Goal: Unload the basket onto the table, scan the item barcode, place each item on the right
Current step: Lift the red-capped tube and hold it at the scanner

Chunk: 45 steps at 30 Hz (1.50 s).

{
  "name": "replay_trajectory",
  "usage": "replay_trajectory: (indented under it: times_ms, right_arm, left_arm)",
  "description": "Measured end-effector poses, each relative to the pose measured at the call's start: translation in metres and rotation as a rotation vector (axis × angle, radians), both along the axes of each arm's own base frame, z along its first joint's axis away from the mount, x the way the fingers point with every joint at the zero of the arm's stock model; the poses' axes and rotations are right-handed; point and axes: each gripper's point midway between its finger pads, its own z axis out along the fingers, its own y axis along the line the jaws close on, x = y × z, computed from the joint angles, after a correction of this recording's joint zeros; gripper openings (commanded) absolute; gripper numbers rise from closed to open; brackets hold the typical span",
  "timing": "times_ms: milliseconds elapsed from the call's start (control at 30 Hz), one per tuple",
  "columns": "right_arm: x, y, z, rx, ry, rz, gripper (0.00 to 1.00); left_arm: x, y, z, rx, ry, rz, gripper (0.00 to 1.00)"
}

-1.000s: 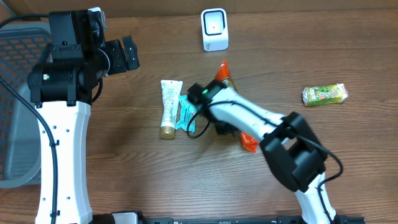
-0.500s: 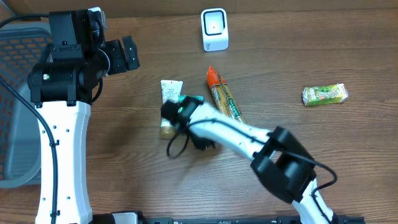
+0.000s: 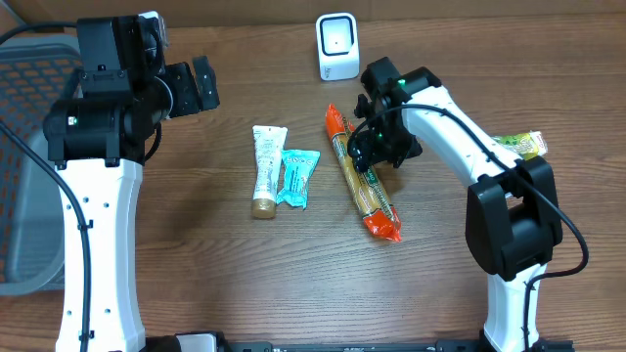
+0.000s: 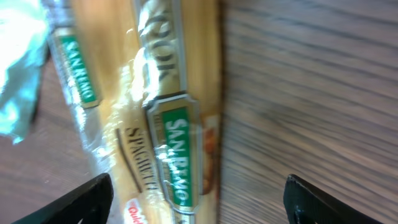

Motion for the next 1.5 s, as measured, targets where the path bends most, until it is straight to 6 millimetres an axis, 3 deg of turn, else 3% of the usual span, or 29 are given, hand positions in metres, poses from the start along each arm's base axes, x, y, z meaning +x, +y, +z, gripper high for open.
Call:
replay_trajectory:
  times_ms: [100, 267, 333, 433, 500, 533, 600, 900, 1000, 1067, 1100, 1133, 1167, 1200, 1300, 1333, 1400, 1500]
  right_arm:
    - [-0.007, 0.011, -0.004, 0.059, 0.021, 0.042, 1.0]
    - [-0.013, 0.027, -0.019, 0.103, 0.005, 0.087, 1.0]
    - [-0.018, 0.024, -0.028, 0.098, 0.018, 0.088, 1.0]
    - [-0.029, 0.018, -0.042, 0.082, 0.046, 0.091, 0.74]
    - [-0.028, 0.018, -0.043, 0.083, 0.042, 0.086, 0.34]
    - [-0.028, 0.017, -0.044, 0.077, 0.039, 0.078, 0.19]
    - [-0.026, 0.016, -0.044, 0.082, 0.039, 0.066, 0.04]
    - [-0.024, 0.018, -0.024, 0.224, 0.102, -0.014, 0.04]
    - [-0.018, 0.028, 0.007, 0.326, 0.068, -0.009, 0.04]
    - [-0.015, 0.033, 0.046, 0.415, 0.008, 0.001, 0.04]
    - [-0.012, 0.036, 0.076, 0.481, -0.043, 0.012, 0.04]
    - [-0.011, 0.036, 0.091, 0.512, -0.068, 0.016, 0.04]
    - [-0.012, 0.036, 0.123, 0.581, -0.119, 0.026, 0.04]
    - [-0.013, 0.034, 0.138, 0.611, -0.144, 0.03, 0.04]
    - [-0.023, 0.022, 0.212, 0.758, -0.27, 0.054, 0.04]
    - [-0.027, 0.019, 0.229, 0.793, -0.297, 0.062, 0.04]
    - [-0.035, 0.015, 0.25, 0.849, -0.326, 0.074, 0.04]
    - [-0.034, 0.014, 0.254, 0.854, -0.326, 0.058, 0.04]
  left_arm:
    - [0.0, 0.0, 0.0, 0.0, 0.0, 0.0, 0.99]
    - [0.0, 0.0, 0.0, 0.0, 0.0, 0.0, 1.0]
    - [0.0, 0.0, 0.0, 0.0, 0.0, 0.0, 1.0]
    - [0.0, 0.0, 0.0, 0.0, 0.0, 0.0, 0.99]
    - [0.0, 0.0, 0.0, 0.0, 0.0, 0.0, 1.0]
    - [0.0, 0.0, 0.0, 0.0, 0.0, 0.0, 1.0]
    - [0.0, 0.0, 0.0, 0.0, 0.0, 0.0, 1.0]
    - [0.0, 0.0, 0.0, 0.0, 0.0, 0.0, 0.99]
    - [0.0, 0.0, 0.0, 0.0, 0.0, 0.0, 1.0]
    - [0.0, 0.0, 0.0, 0.0, 0.0, 0.0, 1.0]
    - [0.0, 0.0, 0.0, 0.0, 0.0, 0.0, 1.0]
    - [0.0, 0.0, 0.0, 0.0, 0.0, 0.0, 1.0]
    - [0.0, 0.0, 0.0, 0.0, 0.0, 0.0, 1.0]
    - [0.0, 0.0, 0.0, 0.0, 0.0, 0.0, 1.0]
    - [0.0, 0.0, 0.0, 0.0, 0.0, 0.0, 1.0]
    - [0.0, 0.0, 0.0, 0.0, 0.0, 0.0, 1.0]
    - [0.0, 0.0, 0.0, 0.0, 0.0, 0.0, 1.0]
    - [0.0, 0.0, 0.0, 0.0, 0.0, 0.0, 1.0]
